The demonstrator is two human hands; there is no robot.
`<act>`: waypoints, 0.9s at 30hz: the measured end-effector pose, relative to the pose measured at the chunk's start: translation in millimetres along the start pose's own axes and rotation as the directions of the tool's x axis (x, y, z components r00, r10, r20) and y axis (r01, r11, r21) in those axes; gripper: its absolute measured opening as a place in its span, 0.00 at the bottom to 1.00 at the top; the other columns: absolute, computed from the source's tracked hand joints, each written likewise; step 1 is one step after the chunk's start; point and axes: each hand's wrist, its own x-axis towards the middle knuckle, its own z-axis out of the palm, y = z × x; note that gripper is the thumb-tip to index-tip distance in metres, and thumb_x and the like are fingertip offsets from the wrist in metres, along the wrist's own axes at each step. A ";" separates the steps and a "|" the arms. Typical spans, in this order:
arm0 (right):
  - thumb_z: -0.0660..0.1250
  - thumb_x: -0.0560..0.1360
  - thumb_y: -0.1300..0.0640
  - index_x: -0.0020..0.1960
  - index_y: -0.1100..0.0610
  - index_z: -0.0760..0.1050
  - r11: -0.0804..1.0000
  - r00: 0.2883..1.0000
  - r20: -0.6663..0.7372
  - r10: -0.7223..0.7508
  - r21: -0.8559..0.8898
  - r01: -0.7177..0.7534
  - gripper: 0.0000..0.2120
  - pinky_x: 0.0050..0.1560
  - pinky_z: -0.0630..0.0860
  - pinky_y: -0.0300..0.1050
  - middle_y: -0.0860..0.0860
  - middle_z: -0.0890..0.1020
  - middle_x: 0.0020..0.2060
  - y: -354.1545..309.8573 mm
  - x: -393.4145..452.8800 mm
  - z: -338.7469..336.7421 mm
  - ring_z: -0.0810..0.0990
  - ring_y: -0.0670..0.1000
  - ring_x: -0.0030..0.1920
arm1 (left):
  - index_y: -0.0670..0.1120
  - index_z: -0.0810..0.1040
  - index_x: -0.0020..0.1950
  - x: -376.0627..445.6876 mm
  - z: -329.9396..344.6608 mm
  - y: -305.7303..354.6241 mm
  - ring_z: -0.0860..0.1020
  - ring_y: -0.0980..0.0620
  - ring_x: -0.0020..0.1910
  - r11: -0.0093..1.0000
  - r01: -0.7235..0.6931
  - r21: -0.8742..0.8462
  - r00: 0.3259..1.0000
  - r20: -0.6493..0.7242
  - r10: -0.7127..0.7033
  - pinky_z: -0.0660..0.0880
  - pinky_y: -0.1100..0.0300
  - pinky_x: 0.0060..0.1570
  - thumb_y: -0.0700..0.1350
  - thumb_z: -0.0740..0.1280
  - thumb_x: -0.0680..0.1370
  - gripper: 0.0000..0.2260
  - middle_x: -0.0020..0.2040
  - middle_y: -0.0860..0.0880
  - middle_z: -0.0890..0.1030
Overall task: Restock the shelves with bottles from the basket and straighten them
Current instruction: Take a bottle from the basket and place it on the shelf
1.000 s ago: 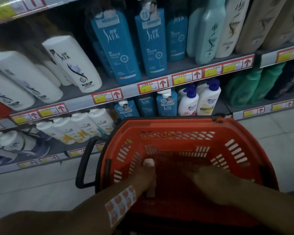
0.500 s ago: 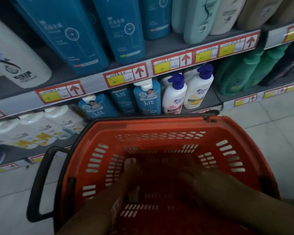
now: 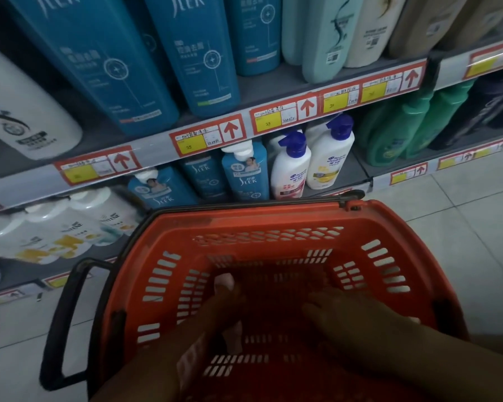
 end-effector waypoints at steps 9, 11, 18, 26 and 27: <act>0.58 0.81 0.60 0.75 0.53 0.65 0.996 0.992 -0.098 -0.077 -0.041 0.073 0.23 0.67 0.73 0.53 0.54 0.72 0.71 -10.4 2.2 -6.7 0.73 0.57 0.69 | 0.49 0.81 0.53 -68.9 -101.0 -19.7 0.80 0.45 0.54 0.972 -0.163 -0.166 0.933 -0.346 0.097 0.75 0.53 0.50 0.43 0.64 0.75 0.09 0.50 0.50 0.82; 0.60 0.80 0.61 0.80 0.47 0.57 0.995 0.989 -0.108 -0.102 -0.010 0.101 0.31 0.67 0.73 0.49 0.51 0.67 0.74 -16.5 -2.1 -15.9 0.74 0.55 0.69 | 0.51 0.79 0.56 -85.9 -103.4 -26.6 0.80 0.47 0.56 0.930 -0.177 -0.321 0.918 -0.394 0.039 0.76 0.55 0.54 0.43 0.68 0.74 0.11 0.53 0.51 0.82; 0.68 0.75 0.59 0.74 0.37 0.62 0.953 0.935 -0.274 -0.224 0.139 0.269 0.34 0.56 0.75 0.47 0.44 0.64 0.66 -38.6 -21.2 -35.1 0.76 0.51 0.58 | 0.49 0.70 0.73 -159.4 -151.4 -50.8 0.80 0.53 0.57 0.373 -0.158 -0.914 0.987 -0.163 0.019 0.78 0.60 0.54 0.38 0.80 0.64 0.39 0.63 0.50 0.80; 0.79 0.71 0.56 0.55 0.53 0.79 0.625 0.812 -0.567 -0.137 0.586 0.515 0.15 0.52 0.80 0.47 0.48 0.84 0.49 -64.4 -39.5 -83.3 0.83 0.49 0.49 | 0.46 0.75 0.61 -238.5 -193.8 -71.3 0.78 0.52 0.54 -0.014 -0.240 -0.971 0.954 -0.238 0.180 0.76 0.62 0.54 0.37 0.74 0.67 0.23 0.54 0.48 0.81; 0.79 0.71 0.55 0.54 0.53 0.79 0.583 0.808 -0.583 -0.082 0.629 0.514 0.14 0.46 0.82 0.52 0.51 0.85 0.46 -66.6 -43.4 -89.0 0.84 0.55 0.45 | 0.47 0.71 0.67 -246.0 -190.9 -71.6 0.77 0.50 0.59 -0.202 -0.268 -0.942 0.938 -0.303 0.166 0.75 0.58 0.59 0.35 0.73 0.68 0.29 0.60 0.46 0.79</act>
